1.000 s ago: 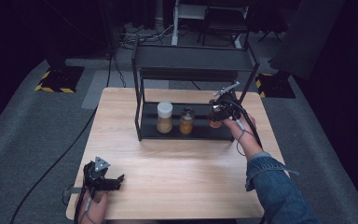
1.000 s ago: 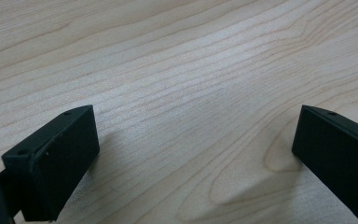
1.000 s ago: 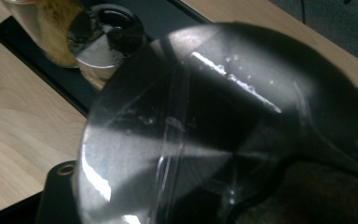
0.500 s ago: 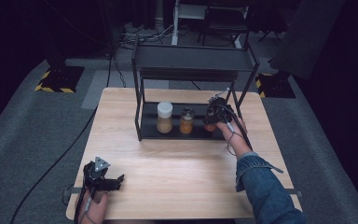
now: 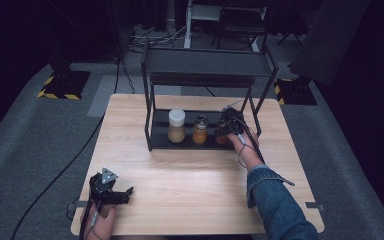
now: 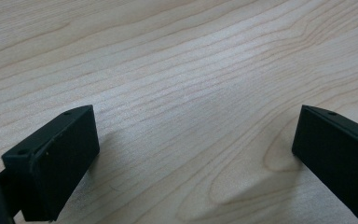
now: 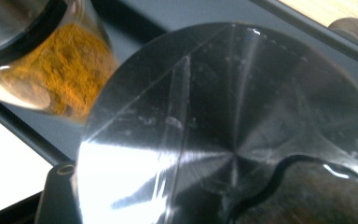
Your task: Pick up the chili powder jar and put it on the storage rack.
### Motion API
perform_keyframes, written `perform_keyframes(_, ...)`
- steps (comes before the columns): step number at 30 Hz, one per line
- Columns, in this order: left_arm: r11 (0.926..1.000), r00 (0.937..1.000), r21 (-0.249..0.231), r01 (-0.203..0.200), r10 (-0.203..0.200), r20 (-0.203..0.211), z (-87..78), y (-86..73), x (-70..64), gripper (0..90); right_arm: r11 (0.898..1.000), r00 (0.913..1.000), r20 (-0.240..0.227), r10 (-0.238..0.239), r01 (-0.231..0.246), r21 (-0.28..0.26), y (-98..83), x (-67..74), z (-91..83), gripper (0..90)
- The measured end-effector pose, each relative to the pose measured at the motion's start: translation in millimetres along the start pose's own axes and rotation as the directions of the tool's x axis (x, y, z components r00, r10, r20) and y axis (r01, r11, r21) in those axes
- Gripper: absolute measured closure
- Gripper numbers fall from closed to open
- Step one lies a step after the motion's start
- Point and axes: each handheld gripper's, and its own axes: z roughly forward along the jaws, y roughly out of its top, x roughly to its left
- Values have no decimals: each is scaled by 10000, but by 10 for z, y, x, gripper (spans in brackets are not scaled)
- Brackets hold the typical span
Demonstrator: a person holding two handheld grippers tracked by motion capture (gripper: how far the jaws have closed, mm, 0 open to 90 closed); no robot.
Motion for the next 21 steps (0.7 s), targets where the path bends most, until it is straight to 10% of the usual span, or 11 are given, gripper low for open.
perform_keyframes(10,10000,10000,1,-2,2,1,0,0,0,3,9999,9999,129,13,-12,-115,-25,21,-29,184)
perform_keyframes(21,10000,10000,5,-8,8,-3,-1,1,0,3,9954,9997,-86,-219,210,-933,-182,28,-580,28)
